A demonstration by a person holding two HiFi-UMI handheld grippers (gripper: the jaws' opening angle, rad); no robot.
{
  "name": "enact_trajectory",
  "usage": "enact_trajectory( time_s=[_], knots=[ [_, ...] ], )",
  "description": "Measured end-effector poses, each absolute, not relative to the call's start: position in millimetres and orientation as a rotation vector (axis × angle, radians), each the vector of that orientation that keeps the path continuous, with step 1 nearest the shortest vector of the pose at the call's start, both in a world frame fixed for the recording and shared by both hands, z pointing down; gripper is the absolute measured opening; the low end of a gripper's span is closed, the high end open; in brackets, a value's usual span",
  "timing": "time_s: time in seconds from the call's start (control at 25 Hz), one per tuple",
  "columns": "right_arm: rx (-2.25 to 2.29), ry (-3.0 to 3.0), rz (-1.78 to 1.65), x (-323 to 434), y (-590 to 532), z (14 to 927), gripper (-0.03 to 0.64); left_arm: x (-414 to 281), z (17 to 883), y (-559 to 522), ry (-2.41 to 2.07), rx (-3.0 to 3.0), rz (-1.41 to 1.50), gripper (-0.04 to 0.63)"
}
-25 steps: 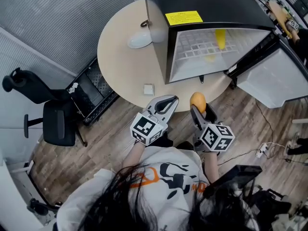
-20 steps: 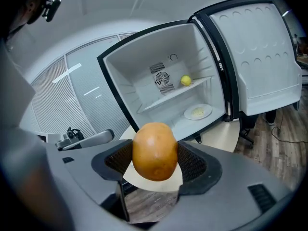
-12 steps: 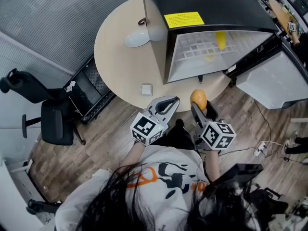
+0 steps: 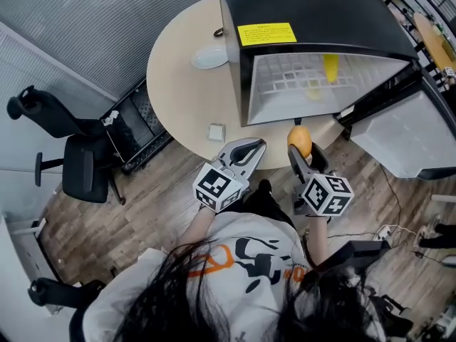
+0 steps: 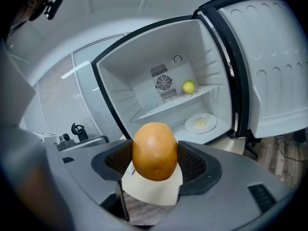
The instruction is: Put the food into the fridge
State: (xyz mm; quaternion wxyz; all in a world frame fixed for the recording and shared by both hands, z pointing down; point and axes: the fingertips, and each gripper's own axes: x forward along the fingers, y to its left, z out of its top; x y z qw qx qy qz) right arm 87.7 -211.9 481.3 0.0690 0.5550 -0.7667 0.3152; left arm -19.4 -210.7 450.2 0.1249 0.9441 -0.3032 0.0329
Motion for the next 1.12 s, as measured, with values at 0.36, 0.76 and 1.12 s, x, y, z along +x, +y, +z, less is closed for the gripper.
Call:
enact_trajectory(
  time_s=[0.36,0.76,1.12],
  knots=[
    [1.620,-2.423,0.835,114.0,-261.6,447.5,0.304,-0.6,447.7,-220.9,-0.972,2.731,0.125,0.011],
    [1.506,-2.511,0.620,112.0,-328.0,416.0,0.304,5.3,447.2,-232.9,-1.068,2.710,0.164,0.011],
    [1.337,-2.525,0.387,75.8,-375.3,402.4,0.304,-2.3,446.0,-246.2,-1.151,2.682,0.161,0.011]
  ],
)
